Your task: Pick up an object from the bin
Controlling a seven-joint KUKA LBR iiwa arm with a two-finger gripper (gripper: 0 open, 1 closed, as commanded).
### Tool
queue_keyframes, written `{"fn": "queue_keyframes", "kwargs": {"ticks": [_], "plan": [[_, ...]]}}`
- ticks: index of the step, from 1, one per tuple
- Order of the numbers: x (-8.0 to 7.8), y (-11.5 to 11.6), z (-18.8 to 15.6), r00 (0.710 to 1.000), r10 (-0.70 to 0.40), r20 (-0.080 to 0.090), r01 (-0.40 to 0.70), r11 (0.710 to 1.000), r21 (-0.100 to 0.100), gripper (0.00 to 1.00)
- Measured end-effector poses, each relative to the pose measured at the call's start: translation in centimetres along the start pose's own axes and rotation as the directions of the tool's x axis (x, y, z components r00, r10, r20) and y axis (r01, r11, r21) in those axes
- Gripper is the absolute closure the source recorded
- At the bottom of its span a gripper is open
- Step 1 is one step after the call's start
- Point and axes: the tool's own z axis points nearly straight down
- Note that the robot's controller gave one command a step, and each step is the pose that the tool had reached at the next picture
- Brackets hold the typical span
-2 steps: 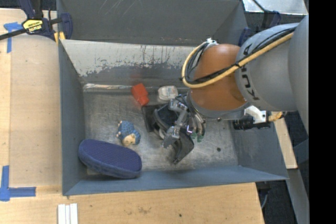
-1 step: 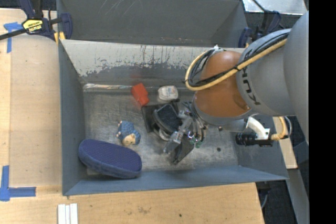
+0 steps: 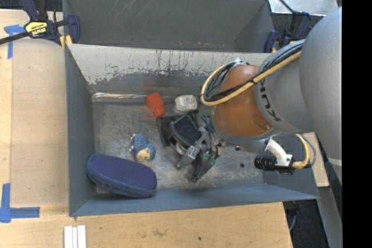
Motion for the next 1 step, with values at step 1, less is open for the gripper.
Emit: {"fn": "queue_keyframes", "kwargs": {"ticks": [1], "plan": [[-0.45, 0.17, -0.34, 1.0, 0.0, -0.02, 0.0, 1.0, 0.009, 0.0]]}}
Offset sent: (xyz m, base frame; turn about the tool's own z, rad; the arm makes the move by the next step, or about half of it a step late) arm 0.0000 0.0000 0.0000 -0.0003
